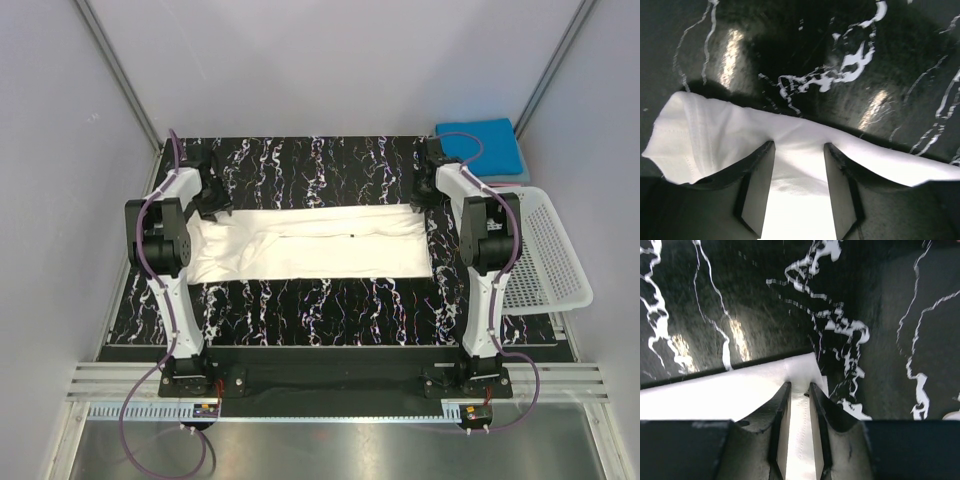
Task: Fold and stack the t-shirts
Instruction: Fold the tshirt
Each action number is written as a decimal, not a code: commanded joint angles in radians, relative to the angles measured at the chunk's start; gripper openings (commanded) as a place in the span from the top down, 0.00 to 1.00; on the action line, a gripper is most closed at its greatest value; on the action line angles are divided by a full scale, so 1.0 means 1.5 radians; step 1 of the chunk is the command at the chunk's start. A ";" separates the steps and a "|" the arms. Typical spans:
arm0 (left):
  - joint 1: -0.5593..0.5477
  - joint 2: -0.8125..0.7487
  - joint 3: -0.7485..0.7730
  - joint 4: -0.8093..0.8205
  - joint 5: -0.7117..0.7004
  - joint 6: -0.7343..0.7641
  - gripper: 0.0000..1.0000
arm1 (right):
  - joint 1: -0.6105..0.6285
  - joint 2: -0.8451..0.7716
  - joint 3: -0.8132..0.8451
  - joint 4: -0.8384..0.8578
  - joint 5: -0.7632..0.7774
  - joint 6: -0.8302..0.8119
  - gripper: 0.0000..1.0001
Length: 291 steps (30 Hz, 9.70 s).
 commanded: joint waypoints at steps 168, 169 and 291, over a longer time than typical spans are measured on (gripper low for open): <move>-0.014 -0.218 -0.274 0.006 0.145 0.109 0.64 | 0.344 0.352 0.490 0.203 -0.672 0.028 0.56; -0.013 -0.221 -0.274 0.005 0.145 0.109 0.64 | 0.345 0.352 0.492 0.205 -0.671 0.028 0.56; -0.116 -0.202 -0.248 0.111 -0.005 -0.226 0.50 | 0.320 -0.282 -0.042 0.201 -0.294 0.090 0.85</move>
